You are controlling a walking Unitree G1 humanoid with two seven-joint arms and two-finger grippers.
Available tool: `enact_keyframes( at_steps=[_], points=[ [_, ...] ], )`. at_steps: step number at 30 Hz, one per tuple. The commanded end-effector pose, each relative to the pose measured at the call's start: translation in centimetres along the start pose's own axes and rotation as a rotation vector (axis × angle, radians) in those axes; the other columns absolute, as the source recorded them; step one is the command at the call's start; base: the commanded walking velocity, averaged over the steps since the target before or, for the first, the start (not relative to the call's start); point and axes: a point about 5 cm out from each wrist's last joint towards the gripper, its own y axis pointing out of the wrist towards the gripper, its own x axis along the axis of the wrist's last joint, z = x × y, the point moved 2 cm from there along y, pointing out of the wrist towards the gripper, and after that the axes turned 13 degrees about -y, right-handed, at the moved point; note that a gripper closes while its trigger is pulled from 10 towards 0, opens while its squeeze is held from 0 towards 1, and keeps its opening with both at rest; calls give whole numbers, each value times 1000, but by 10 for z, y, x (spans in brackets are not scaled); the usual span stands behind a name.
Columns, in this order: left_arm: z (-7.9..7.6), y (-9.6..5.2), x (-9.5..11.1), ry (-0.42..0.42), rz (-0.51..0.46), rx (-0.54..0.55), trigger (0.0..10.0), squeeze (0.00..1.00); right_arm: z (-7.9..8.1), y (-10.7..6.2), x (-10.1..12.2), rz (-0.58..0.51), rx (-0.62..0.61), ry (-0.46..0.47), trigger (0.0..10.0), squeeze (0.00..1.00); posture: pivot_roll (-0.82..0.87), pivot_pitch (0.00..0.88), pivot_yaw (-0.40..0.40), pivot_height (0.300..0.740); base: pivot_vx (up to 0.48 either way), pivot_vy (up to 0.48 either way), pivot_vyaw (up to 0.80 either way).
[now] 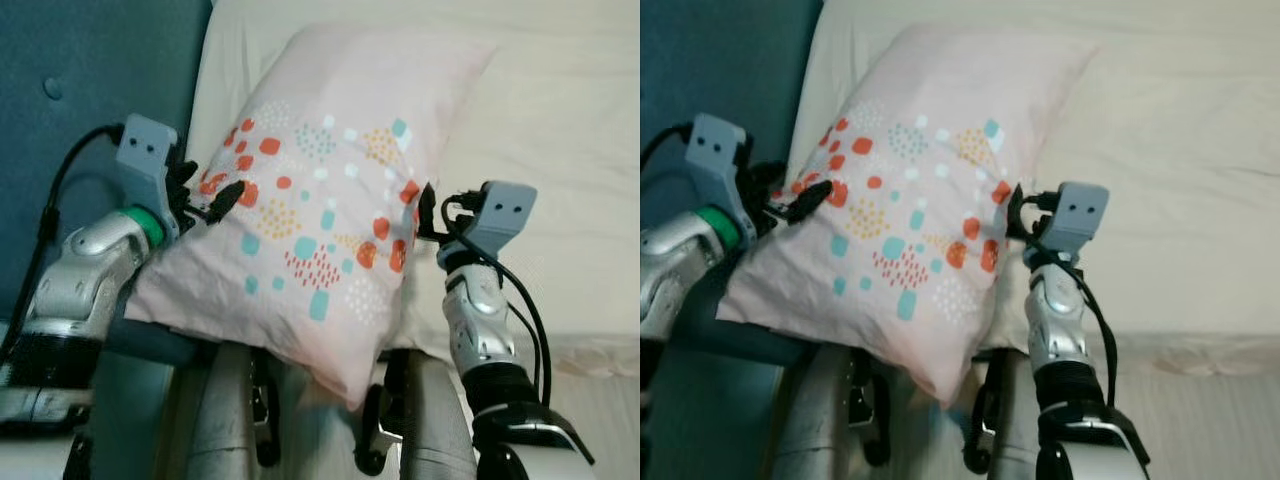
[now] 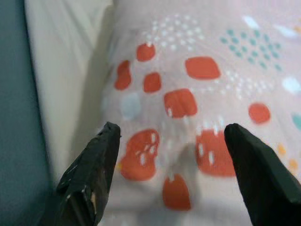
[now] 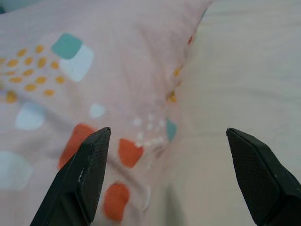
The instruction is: Clean up the room
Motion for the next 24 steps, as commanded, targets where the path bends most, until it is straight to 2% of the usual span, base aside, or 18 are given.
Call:
enact_keyframes(
  at_steps=[1,3,5,6,7,8,10,11,12,15,17,18,19,22,23,24],
  points=[
    [3,4,-23,-33,97,32,10000,1000,5,-7,-9,41,11,16,10000,0,86,212,131,596,0,0,0],
    [1,18,-38,0,126,88,10000,1000,10,-8,-9,44,24,24,10000,0,83,209,130,596,0,0,0],
    [1,18,-38,0,126,88,10000,1000,10,-8,-9,44,24,24,10000,0,83,209,130,596,0,0,0],
    [4,24,-46,12,126,144,10000,1000,12,-7,-8,41,30,27,10000,0,78,209,131,596,0,0,0],
    [4,24,-46,12,126,144,10000,1000,12,-7,-8,41,30,27,10000,0,78,209,131,596,0,0,0],
    [5,29,-59,-4,162,179,10000,1000,14,-6,-6,37,33,29,10000,0,71,209,134,596,0,0,0],
    [5,29,-59,-4,162,179,10000,1000,14,-6,-6,37,33,29,10000,0,71,209,134,596,0,0,0],
    [6,31,-74,-20,213,201,10000,1000,15,-6,-5,33,34,30,10000,0,66,209,135,596,0,0,0],
    [6,31,-74,-20,213,201,10000,1000,15,-6,-5,33,34,30,10000,0,66,209,135,596,0,0,0],
    [-7,13,-146,-61,543,79,10000,992,17,-9,-7,36,40,31,10000,0,70,217,136,596,0,0,0],
    [-7,13,-146,-61,543,79,10000,992,17,-9,-7,36,40,31,10000,0,70,217,136,596,0,0,0],
    [-10,8,-157,-70,602,47,10000,992,17,-9,-7,38,42,32,10000,0,70,217,136,596,0,0,0],
    [-13,6,-164,-63,640,33,10000,0,18,-9,-7,39,43,33,10000,0,70,218,138,596,0,0,0],
    [-14,5,-168,-45,663,27,10000,0,19,-9,-6,39,44,36,10000,0,72,220,138,596,0,0,0],
    [-16,5,-171,-35,670,22,7294,0,21,-9,-6,40,47,39,10000,0,73,220,138,596,0,0,0],
    [-16,5,-171,-35,670,22,7294,0,21,-9,-6,40,47,39,10000,0,73,220,138,596,0,0,0]
  ],
)
